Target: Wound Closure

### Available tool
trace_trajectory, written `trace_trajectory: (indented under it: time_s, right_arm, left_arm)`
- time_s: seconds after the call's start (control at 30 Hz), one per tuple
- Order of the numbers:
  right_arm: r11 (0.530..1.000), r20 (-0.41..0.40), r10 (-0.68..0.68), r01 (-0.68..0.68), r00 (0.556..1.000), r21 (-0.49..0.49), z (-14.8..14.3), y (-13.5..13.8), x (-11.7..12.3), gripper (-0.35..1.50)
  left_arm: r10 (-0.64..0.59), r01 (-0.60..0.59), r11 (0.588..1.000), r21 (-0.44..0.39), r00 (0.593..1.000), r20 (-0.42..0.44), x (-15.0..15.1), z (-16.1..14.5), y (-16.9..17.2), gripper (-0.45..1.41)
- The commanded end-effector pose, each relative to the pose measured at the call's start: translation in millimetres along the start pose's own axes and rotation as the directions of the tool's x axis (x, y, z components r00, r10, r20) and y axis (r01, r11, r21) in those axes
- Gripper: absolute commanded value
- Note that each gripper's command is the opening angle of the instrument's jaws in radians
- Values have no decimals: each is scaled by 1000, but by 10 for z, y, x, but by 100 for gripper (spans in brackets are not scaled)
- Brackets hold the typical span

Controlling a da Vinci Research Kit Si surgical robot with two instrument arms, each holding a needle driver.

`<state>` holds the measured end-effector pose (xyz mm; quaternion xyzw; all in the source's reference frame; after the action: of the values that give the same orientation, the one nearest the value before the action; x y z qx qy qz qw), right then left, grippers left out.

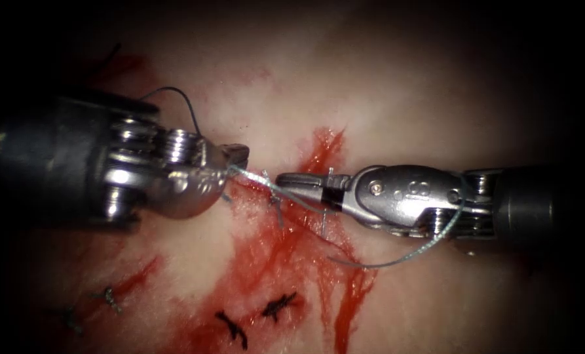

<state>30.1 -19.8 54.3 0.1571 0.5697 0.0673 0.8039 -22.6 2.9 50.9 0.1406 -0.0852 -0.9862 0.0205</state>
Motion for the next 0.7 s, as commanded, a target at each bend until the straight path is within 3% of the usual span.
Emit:
trace_trajectory:
  time_s: [0.03, 0.07, 0.13, 0.2, 0.3, 0.33, 0.43, 0.47, 0.5, 0.53, 0.7]
  right_arm:
    - [999, -4, -14, 14, 1000, 46, 14, -5, -1, -35]
    - [991, -11, -30, 31, 999, 133, 18, -9, 2, -35]
    - [974, -48, -62, 71, 997, 213, 25, -16, 10, -35]
    - [948, -214, -61, 124, 975, 293, 31, -26, 31, -35]
    - [961, -311, -14, 99, 950, 258, 29, -27, 48, -35]
    - [967, -394, 52, 53, 918, 250, 27, -26, 58, -35]
    - [969, -455, 106, 10, 884, 245, 26, -23, 63, -35]
    - [970, -512, 174, -59, 841, 234, 23, -21, 65, -35]
    - [970, -512, 174, -59, 841, 234, 23, -21, 65, -35]
    - [968, -569, 241, -152, 786, 199, 20, -18, 63, -35]
    - [962, -594, 271, -195, 758, 190, 15, -15, 60, -35]
  left_arm:
    - [-15, 15, 1000, 5, 1000, -17, 4, 6, -2, -45]
    - [-69, 70, 997, 17, 996, -51, 8, 7, -7, -45]
    - [-104, 110, 992, 57, 989, -105, 14, 12, -10, -45]
    - [-139, 144, 984, 100, 989, -54, 8, 37, -15, -45]
    - [-146, 141, 981, 133, 989, 31, -3, 57, -5, -45]
    - [-144, 133, 982, 134, 986, 81, -9, 69, 4, -45]
    - [-143, 132, 986, 101, 982, 120, -12, 83, 18, -45]
    - [-141, 132, 989, 68, 978, 153, -15, 95, 31, -45]
    - [-141, 132, 989, 68, 978, 153, -15, 95, 31, -45]
    - [-116, 111, 993, 35, 976, 182, -17, 104, 46, -45]
    - [-99, 102, 995, -5, 972, 213, -20, 111, 60, -45]
